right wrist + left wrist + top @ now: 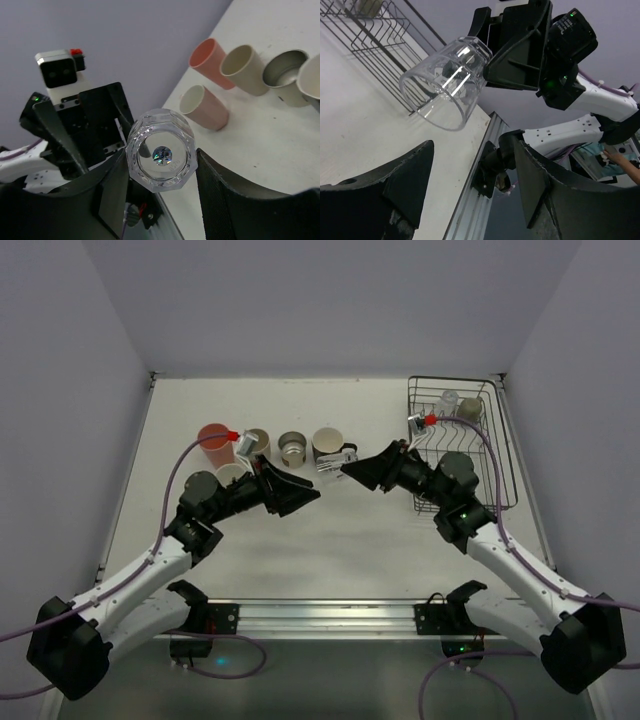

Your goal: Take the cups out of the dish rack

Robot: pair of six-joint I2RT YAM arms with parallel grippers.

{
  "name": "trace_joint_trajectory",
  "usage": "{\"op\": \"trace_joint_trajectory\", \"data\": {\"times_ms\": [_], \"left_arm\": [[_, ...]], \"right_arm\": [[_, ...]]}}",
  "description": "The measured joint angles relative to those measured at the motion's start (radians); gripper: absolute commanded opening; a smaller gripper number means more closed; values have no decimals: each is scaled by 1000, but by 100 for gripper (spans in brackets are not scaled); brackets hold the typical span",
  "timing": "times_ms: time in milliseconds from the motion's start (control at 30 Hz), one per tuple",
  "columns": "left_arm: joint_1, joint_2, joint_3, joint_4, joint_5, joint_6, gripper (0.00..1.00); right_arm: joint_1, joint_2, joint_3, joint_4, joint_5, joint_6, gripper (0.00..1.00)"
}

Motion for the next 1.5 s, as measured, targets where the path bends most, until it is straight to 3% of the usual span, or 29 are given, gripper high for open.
{"op": "trace_joint_trajectory", "data": {"times_ms": [200, 267, 300, 333, 433, 467, 567, 600, 633, 833, 1033, 1300, 1500], "left_arm": [[-12, 22, -11, 139, -10, -66, 62], [-14, 31, -23, 165, -11, -80, 54], [-15, 36, -29, 172, -13, -84, 48], [-15, 40, -33, 172, -19, -91, 32], [-14, 49, -50, 177, -33, -104, 0], [-14, 43, -51, 187, -32, -107, 0], [-18, 8, -47, 156, -39, -80, 0], [-20, -6, -34, 106, -56, -51, 0], [-23, -15, -9, 29, -76, -14, 0], [-34, 28, 227, -490, -282, 249, 0], [-77, 179, 314, -806, -449, 409, 0], [-224, 467, 437, -975, -690, 473, 0], [-242, 594, 493, -986, -801, 489, 0]], "right_arm": [[70, 61, -10, 165, -78, 72, 26], [95, 108, -17, 208, -99, 93, 26], [105, 130, -23, 230, -106, 107, 26], [114, 151, -28, 254, -114, 119, 27], [126, 193, -33, 322, -130, 154, 29], [126, 204, -38, 344, -132, 170, 44], [129, 216, -45, 393, -142, 196, 76], [133, 214, -47, 391, -141, 197, 94], [135, 211, -49, 386, -138, 194, 99], [142, 58, -64, 133, -20, 27, 99], [142, -193, -162, -111, 146, -132, 99], [142, -315, -223, -311, 301, -210, 99], [142, -322, -236, -335, 346, -224, 99]]}}
